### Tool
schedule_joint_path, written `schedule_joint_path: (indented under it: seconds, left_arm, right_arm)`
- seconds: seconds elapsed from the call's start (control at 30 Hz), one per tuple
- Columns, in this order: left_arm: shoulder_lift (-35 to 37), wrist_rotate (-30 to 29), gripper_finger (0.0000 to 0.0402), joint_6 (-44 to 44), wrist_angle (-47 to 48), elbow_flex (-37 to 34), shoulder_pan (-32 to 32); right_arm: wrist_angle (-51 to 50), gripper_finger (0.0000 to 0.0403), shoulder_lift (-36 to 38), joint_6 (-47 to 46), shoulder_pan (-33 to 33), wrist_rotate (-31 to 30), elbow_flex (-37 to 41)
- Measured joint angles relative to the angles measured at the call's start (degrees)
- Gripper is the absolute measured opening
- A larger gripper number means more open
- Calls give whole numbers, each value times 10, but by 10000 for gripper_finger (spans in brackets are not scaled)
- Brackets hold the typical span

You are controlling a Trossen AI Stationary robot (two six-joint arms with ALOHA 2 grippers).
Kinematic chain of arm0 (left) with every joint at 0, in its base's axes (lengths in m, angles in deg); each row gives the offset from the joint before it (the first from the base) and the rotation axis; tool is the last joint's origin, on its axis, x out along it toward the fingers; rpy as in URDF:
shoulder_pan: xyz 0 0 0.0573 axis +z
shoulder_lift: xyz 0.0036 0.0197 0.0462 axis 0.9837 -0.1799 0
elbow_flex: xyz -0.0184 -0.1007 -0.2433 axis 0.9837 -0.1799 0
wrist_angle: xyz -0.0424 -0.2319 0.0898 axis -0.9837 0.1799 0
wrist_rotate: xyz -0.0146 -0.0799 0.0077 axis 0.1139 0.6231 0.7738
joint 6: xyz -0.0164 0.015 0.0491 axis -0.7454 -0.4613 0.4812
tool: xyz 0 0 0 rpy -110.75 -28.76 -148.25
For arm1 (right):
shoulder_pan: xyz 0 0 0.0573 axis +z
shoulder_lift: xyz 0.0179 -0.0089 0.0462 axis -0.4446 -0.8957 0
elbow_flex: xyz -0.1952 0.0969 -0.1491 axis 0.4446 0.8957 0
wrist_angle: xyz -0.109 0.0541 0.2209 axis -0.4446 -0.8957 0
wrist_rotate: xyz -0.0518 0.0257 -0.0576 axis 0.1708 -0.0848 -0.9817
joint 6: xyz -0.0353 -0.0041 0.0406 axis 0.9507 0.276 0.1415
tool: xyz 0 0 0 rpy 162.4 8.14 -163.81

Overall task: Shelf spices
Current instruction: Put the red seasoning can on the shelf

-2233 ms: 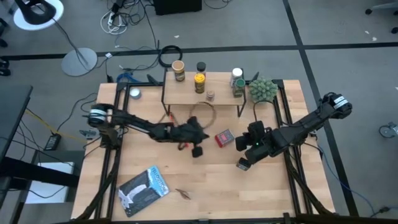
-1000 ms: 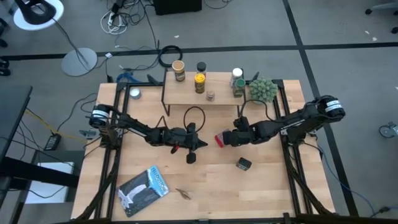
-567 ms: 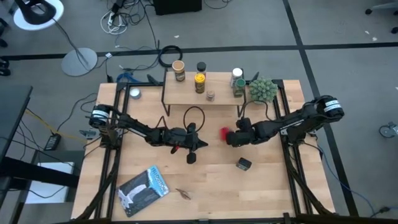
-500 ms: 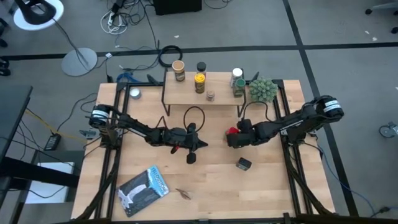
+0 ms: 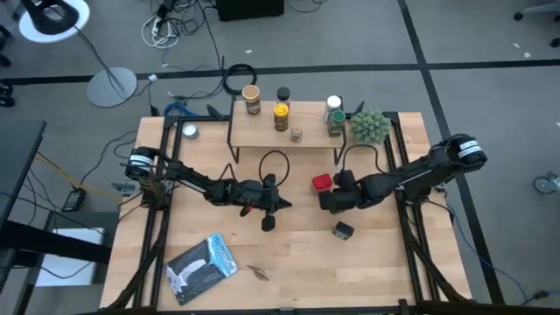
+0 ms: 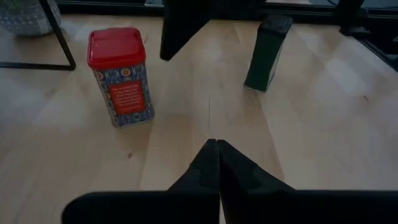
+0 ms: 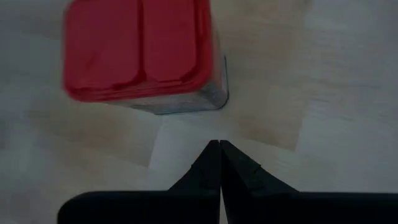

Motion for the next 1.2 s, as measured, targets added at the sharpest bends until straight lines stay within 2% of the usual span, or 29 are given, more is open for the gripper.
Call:
schedule_joint_path:
  seconds: [0.17,0.3,0.47,0.73,0.83,0.97,1.07,1.2]
  left_arm:
    - [15,0,0,14,2,-4,2]
    - [67,0,0,14,8,-16,5]
    - [176,-7,0,24,86,-43,4]
    - [371,-51,0,23,244,-85,5]
    - [436,-51,0,7,248,-120,4]
    - [533,-59,0,-25,228,-200,5]
    - [604,-65,0,-60,212,-255,5]
    - [667,-65,0,-84,214,-287,-4]
  right_arm:
    - [-44,0,47,-24,48,-46,0]
    - [-94,0,82,-29,81,-59,-1]
    - [-125,1,104,50,105,-55,-1]
    - [-126,4,98,175,102,-55,-1]
    - [-127,2,98,195,99,-58,-1]
    - [-128,5,98,248,98,-89,-1]
    - [-128,15,99,284,94,-115,-1]
    - [-128,39,105,342,81,-104,-1]
